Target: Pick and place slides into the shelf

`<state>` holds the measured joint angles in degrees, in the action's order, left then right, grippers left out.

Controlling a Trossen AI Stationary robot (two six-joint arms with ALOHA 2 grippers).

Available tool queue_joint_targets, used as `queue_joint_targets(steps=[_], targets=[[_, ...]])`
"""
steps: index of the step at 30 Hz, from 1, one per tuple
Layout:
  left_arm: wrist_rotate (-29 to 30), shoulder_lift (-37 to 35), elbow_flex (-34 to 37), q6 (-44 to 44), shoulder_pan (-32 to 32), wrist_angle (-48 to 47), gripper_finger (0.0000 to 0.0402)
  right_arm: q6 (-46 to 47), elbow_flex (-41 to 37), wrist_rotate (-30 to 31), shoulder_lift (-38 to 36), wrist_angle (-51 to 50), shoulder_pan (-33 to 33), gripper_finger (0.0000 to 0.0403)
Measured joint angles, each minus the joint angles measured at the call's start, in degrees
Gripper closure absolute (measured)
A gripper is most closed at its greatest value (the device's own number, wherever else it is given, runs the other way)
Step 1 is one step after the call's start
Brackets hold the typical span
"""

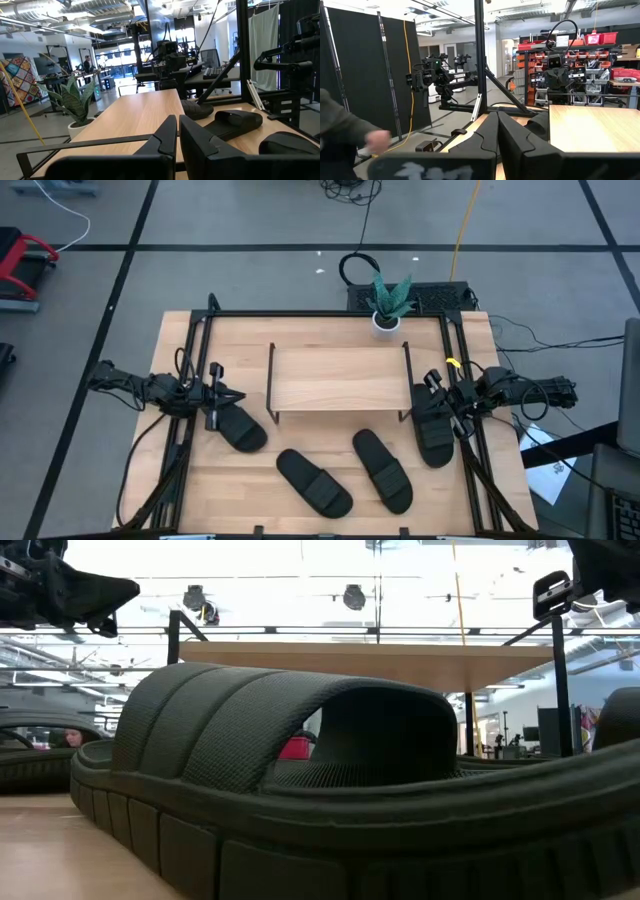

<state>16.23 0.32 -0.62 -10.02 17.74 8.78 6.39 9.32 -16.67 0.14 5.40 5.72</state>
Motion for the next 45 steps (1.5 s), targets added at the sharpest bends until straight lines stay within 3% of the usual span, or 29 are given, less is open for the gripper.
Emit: queue_joint_targets(steps=[37, 45], targets=[[-0.05, -0.01, 0.00, 2.86, -0.01, 0.02, 0.0376, 0.62, 0.00, 0.03, 0.05, 0.40, 0.01, 0.0403], [-0.11, -0.01, 0.00, 4.26, 0.00, 3.32, 0.0376, 3.27, 0.00, 6.38, 0.05, 1.24, -0.03, 0.0403]])
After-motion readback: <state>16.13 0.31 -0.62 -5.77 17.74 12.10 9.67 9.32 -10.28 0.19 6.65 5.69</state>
